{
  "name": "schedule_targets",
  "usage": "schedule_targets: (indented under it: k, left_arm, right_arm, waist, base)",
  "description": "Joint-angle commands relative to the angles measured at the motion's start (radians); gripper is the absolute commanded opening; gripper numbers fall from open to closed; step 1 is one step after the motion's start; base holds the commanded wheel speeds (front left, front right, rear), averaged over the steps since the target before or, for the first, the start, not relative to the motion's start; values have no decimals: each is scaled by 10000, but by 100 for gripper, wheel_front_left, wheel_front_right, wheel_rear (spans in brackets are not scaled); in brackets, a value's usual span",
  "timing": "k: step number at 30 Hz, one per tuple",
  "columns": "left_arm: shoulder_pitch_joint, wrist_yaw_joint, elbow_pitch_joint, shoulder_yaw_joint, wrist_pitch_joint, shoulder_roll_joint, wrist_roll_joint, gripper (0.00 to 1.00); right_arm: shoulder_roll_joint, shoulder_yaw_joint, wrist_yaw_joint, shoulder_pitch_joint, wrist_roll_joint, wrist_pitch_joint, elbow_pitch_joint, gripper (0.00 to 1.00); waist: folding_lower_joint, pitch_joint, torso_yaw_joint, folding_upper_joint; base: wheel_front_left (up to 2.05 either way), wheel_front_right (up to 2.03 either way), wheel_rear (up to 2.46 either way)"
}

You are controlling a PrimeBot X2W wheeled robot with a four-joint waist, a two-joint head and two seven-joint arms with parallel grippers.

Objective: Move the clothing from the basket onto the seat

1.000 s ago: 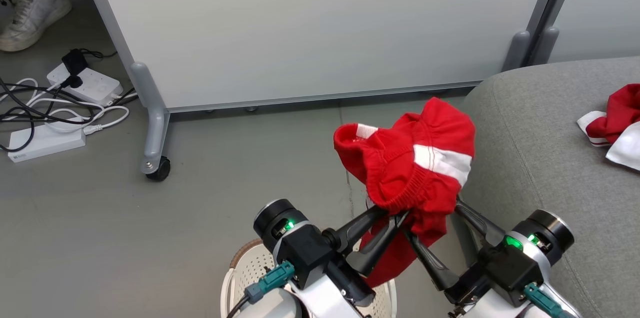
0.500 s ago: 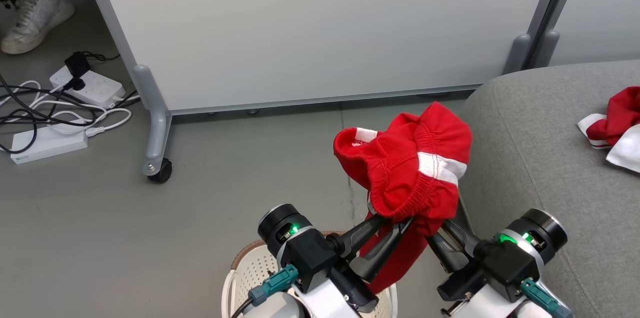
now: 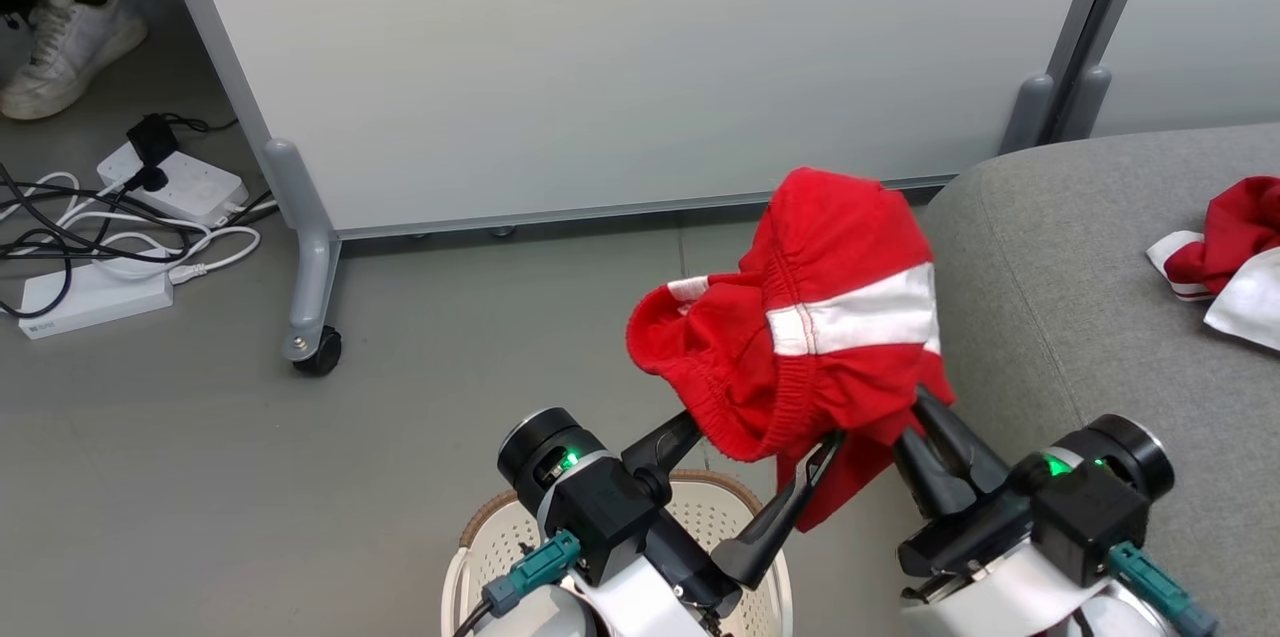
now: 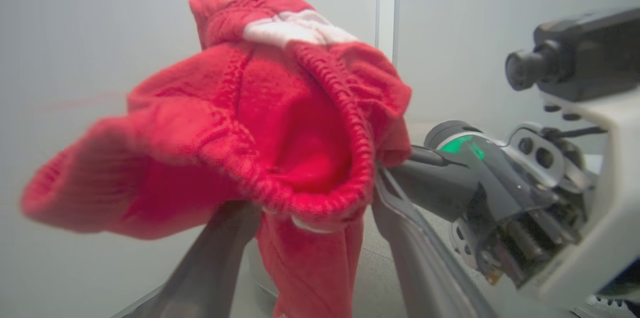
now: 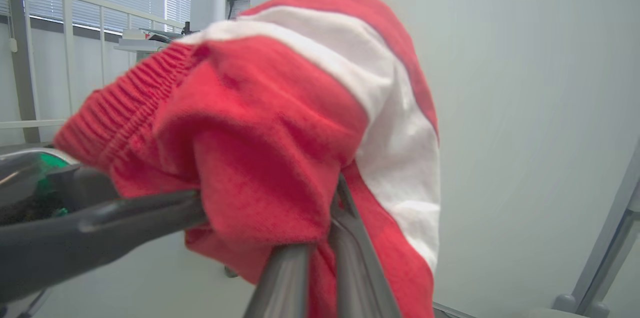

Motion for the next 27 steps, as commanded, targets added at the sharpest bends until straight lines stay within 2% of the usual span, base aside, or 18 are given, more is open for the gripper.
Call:
schedule_targets:
  k: [1, 8, 17, 27]
  left_arm:
    - [152, -10, -32, 67, 4, 21, 102, 100]
    - [417, -11, 94, 292, 4, 26, 192, 100]
    - [752, -11, 481, 698, 4, 78, 419, 100]
    - [1173, -11, 932, 496, 4, 389, 206, 100]
  right_arm:
    - [34, -154, 3, 96, 80, -49, -102, 0]
    - [175, -887, 3, 323, 245, -49, -81, 0]
    - [355, -2338, 3, 637, 224, -49, 179, 0]
    - [587, -3301, 3, 1115, 360, -49, 688, 0]
  waist:
    - [0, -25, 3, -1]
    - [0, -73, 33, -1]
    - [0, 30, -26, -1]
    - [0, 148, -209, -1]
  base:
    - [0, 0, 0]
    - [0, 0, 0]
    - [0, 0, 0]
    - [0, 0, 0]
